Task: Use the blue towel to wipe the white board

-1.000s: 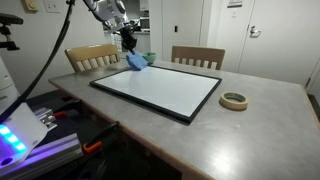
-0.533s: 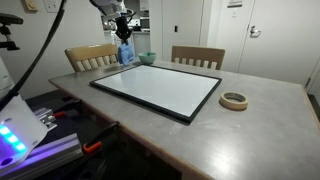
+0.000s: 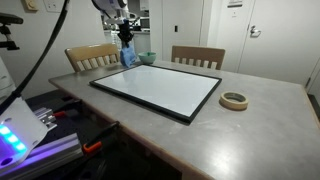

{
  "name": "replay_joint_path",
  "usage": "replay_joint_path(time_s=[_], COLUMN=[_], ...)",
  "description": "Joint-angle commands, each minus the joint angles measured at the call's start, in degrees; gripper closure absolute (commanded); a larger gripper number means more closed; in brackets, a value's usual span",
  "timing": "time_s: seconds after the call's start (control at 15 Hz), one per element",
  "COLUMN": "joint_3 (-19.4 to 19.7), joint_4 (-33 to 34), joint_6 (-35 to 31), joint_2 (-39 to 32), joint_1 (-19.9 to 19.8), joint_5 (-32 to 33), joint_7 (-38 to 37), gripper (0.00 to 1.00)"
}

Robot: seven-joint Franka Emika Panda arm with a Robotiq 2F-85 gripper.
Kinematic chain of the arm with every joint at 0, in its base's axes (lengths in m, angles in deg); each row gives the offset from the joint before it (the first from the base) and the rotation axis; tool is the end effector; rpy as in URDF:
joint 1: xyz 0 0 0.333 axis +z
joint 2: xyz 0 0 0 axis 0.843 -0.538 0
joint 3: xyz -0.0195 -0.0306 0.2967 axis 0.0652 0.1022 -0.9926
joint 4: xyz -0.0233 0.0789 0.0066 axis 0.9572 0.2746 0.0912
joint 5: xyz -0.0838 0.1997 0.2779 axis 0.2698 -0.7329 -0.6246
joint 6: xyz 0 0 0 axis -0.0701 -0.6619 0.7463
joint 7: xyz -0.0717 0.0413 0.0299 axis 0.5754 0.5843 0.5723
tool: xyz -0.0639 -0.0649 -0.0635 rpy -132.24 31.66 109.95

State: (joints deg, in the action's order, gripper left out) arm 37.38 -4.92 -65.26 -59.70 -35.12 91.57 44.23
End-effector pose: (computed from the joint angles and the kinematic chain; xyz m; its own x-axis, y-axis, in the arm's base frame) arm 0.6386 0.3518 0.2880 0.9680 0.2406 0.0710 0.2404 -0.9706 0.0115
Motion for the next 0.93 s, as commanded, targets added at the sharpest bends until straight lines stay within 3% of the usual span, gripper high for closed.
replay_joint_path(time_s=[0.0,0.33,0.4,0.67,0.87], joint_3=[-3.1,-4.1,-1.31,0.35,1.83], joint_4=[-13.52,-25.15,-26.5,-30.79,-31.86], joint_6=[-10.05,-18.18,-18.39,-17.06,-15.51], joint_2=[4.61,7.74,8.69,11.18,11.81], joint_1=[-5.35,-10.42,-9.12,-10.21,-10.08], joint_5=[-5.49,-8.41,-11.62,-15.04,-14.19], joint_7=[0.17,0.92,2.54,5.26,8.43], gripper=[0.99,0.99,0.99,0.99,0.99])
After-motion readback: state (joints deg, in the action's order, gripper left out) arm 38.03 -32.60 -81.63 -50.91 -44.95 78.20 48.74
